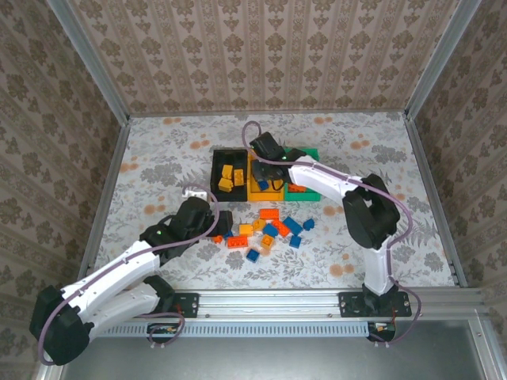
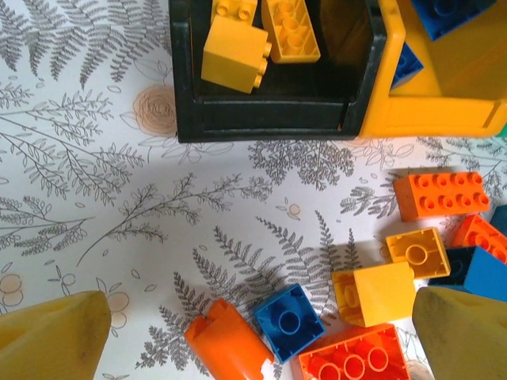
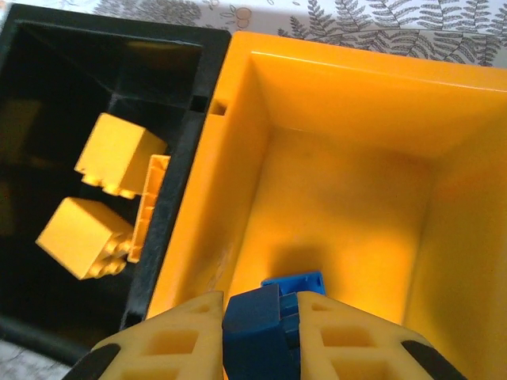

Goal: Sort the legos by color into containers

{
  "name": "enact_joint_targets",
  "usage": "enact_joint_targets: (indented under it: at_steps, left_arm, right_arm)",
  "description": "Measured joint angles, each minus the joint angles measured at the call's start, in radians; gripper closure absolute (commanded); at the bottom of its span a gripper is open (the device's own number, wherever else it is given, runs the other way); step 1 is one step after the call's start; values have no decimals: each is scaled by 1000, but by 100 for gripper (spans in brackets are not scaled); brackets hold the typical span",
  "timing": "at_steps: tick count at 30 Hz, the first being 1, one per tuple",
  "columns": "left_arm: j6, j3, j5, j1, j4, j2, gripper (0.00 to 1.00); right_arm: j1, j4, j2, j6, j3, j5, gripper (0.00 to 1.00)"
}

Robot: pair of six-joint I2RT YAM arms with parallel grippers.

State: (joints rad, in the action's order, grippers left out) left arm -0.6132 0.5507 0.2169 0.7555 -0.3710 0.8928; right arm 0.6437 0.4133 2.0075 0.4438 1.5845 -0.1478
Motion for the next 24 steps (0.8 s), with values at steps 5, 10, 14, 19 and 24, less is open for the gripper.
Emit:
enact_joint_targets:
  at_steps: [5,10,14,19,24]
  left_arm:
    - [2,0,-21,0,-5,6,0]
    - [15,9,-54,2,-19,50,0]
    - [27,31,-64,18,-42,96,0]
    - [30,33,-67,24,-49,89,0]
    - [29,33,-66,24,-40,48,0]
  right_arm:
    - [-5,19,37,0,33,1,50]
    - [-5,22,31,3,40,2,35]
    - [-5,5,-53,8,-38,7,32]
    - [-4,-3,-282,31,-274,27,31]
    - [-4,14,-493,69,-527,15,30]
